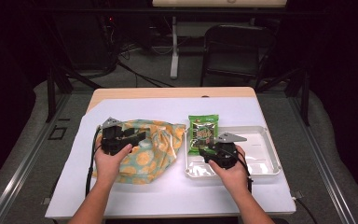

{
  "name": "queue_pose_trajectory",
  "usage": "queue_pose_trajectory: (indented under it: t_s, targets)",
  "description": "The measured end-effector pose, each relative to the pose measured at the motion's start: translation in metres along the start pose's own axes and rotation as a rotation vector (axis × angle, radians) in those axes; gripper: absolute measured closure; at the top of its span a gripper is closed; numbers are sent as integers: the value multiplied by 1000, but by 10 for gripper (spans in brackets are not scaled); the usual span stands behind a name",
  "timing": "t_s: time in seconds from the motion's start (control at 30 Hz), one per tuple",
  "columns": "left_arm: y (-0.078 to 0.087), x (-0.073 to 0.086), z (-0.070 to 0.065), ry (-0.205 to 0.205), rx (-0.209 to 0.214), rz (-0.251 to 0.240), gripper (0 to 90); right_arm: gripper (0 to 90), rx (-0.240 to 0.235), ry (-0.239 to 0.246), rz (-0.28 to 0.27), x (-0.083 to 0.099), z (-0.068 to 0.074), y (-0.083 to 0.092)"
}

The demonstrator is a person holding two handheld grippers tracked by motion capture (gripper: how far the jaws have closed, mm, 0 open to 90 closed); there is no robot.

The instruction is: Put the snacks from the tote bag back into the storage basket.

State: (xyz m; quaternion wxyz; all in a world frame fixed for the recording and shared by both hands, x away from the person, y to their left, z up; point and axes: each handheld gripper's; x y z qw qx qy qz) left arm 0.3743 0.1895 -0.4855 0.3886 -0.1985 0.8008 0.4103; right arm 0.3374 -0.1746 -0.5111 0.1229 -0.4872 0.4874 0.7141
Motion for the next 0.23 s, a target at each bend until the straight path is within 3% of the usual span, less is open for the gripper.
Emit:
queue_pose_trajectory:
  t_s: [0.23]
  targets:
    - [3,-2,5,20,-1,-18,409,510,6,-44,-11,3,-11,1]
Point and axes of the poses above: each handheld gripper's, and its own axes: y roughly backward along the jaws, x roughly out of its underside, z roughly to its left, and after that the axes turned 5 degrees about y, right-handed
